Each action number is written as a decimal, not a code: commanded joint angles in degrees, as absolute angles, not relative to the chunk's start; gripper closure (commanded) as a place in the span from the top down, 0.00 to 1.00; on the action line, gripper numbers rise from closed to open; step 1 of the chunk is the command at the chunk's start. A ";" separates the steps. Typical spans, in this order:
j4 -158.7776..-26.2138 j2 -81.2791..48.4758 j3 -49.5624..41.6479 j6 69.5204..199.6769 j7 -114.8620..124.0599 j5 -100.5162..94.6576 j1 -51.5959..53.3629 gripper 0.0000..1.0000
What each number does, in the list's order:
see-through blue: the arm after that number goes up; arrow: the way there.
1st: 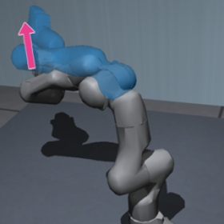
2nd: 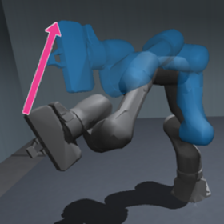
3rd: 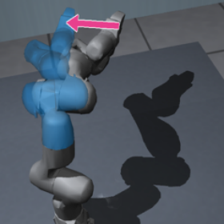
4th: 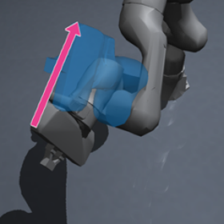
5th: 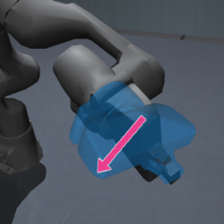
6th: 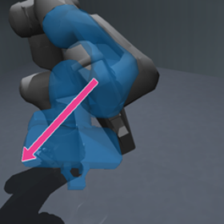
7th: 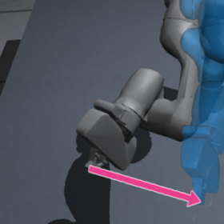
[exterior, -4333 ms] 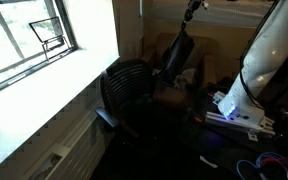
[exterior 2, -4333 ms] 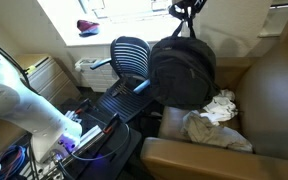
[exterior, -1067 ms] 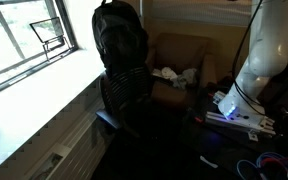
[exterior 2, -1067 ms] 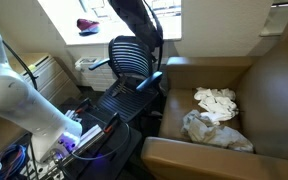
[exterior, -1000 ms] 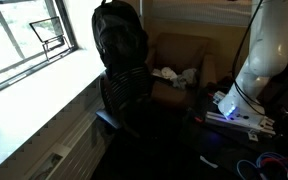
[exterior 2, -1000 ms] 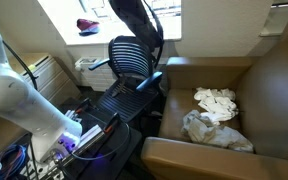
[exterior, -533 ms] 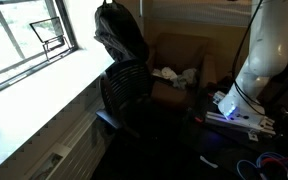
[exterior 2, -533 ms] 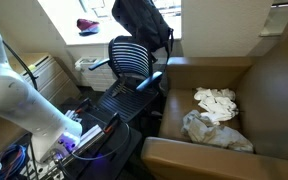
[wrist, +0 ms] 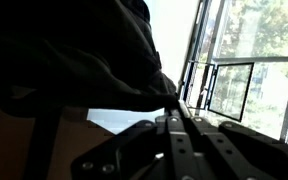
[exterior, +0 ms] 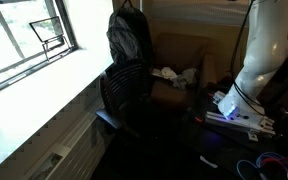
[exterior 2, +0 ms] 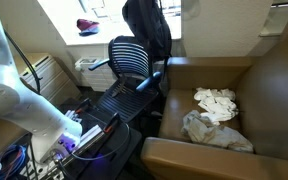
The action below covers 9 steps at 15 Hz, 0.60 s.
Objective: Remove the bag from the black chair and put it on the sofa
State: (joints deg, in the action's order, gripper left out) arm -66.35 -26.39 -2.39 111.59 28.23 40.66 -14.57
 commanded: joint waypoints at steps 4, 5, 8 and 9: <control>-72.71 -27.15 -3.41 104.79 22.79 59.38 -31.06 0.01; -68.71 -30.18 -6.11 100.74 23.37 62.55 -32.42 0.01; -68.70 -32.58 -9.25 97.18 27.97 67.52 -36.12 0.01; -70.51 -31.75 -9.85 99.65 24.17 65.21 -33.79 0.04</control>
